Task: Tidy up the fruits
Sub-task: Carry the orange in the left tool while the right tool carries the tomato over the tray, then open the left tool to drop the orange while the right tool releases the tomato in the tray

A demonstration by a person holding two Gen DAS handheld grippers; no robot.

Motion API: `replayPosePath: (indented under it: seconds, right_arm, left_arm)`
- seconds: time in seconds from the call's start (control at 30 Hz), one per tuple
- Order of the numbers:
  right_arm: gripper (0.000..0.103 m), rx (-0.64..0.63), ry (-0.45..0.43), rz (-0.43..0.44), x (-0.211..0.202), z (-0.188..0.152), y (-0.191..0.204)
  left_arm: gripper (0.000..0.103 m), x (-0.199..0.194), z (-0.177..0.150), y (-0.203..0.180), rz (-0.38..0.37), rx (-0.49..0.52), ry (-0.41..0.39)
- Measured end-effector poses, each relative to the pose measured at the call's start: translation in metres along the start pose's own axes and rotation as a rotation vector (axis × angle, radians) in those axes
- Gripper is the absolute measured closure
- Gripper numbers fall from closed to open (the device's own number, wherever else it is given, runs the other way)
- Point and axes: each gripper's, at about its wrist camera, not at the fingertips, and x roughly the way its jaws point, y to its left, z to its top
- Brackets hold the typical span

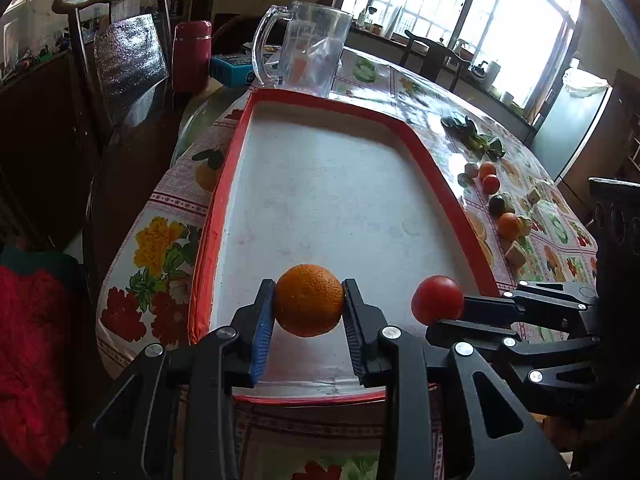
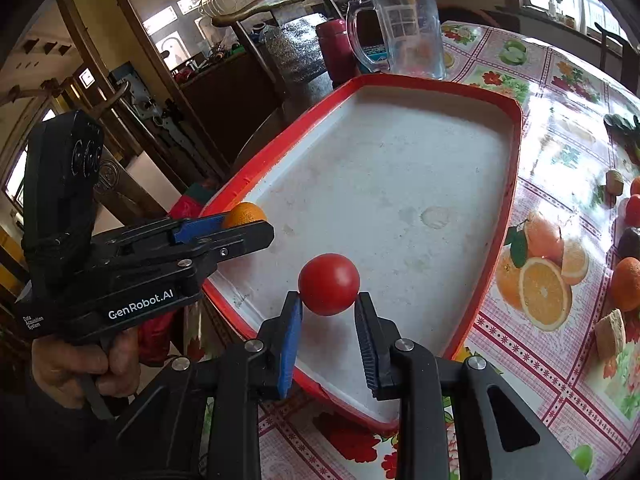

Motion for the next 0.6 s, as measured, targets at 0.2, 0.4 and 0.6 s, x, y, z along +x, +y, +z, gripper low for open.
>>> replayPosePath:
  seconds: [0.2,0.4,0.6]
  right_arm:
    - [0.064,-0.019,0.000,-0.008,-0.003,-0.001,0.003]
    - [0.063,-0.017,-0.062,-0.006,-0.032,-0.008,0.002]
    - [0.063,0.050,-0.127,-0.029,-0.067,-0.022,-0.020]
  left_arm:
    - [0.072,0.004,0.000,-0.004,0.041,0.020,0.023]
    - [0.057,-0.002,0.001,-0.002,0.051,0.000,0.023]
    - [0.054,-0.016,0.004,-0.012,0.053,0.005,-0.022]
